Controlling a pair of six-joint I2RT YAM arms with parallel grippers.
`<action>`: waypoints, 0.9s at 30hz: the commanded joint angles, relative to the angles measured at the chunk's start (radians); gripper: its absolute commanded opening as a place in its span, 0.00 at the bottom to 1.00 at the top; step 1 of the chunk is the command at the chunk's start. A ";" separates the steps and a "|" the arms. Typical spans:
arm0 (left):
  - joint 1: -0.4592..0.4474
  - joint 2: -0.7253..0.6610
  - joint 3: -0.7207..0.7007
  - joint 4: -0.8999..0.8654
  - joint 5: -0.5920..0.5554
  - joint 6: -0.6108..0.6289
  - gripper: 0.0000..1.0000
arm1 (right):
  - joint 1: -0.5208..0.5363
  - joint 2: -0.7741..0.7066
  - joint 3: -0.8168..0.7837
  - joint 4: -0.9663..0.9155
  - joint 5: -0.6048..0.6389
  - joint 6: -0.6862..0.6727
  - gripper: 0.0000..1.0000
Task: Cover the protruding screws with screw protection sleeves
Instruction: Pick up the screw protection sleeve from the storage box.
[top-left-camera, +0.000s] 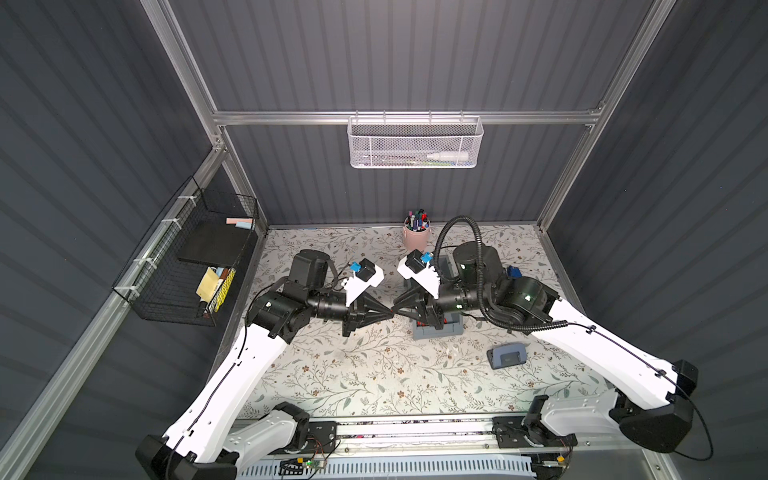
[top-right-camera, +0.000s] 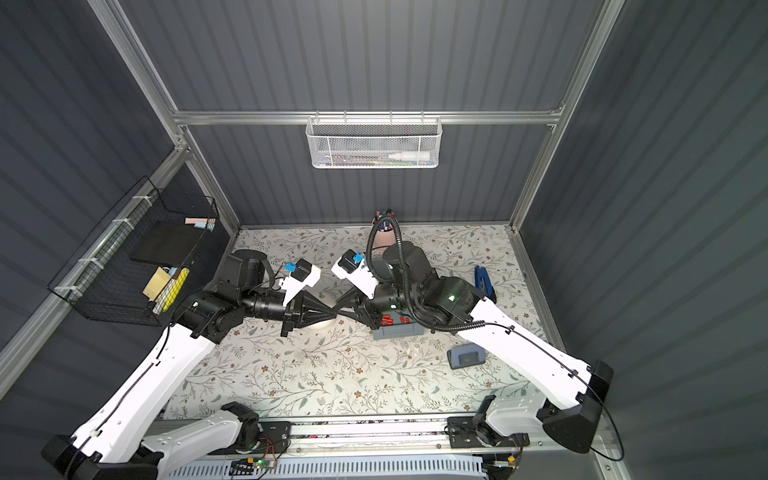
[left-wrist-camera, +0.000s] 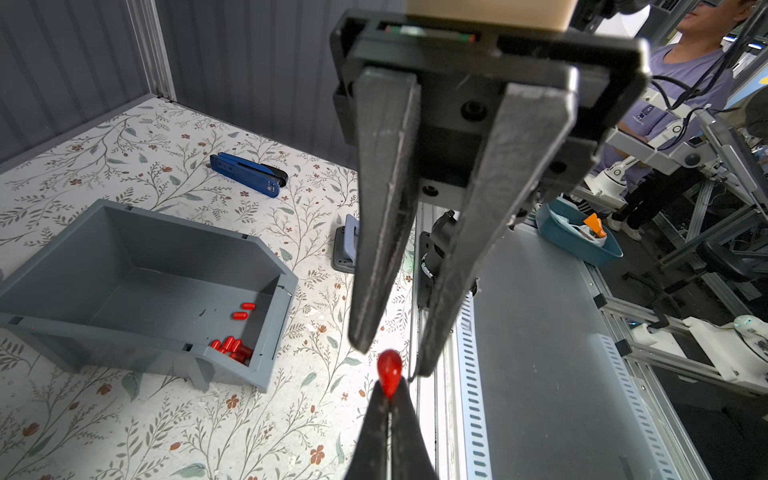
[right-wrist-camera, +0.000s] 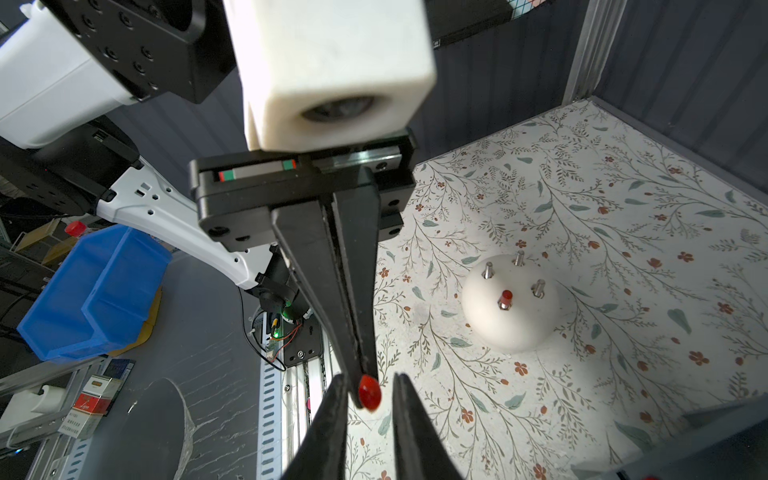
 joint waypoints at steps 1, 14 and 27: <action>-0.008 -0.010 0.019 0.018 0.030 0.003 0.00 | 0.006 0.006 0.030 -0.012 0.010 -0.029 0.21; -0.008 -0.007 0.015 0.025 0.029 0.000 0.00 | 0.008 0.008 0.029 -0.018 0.016 -0.028 0.19; -0.008 -0.008 0.003 0.033 0.037 -0.006 0.00 | 0.011 0.016 0.033 -0.018 0.019 -0.025 0.07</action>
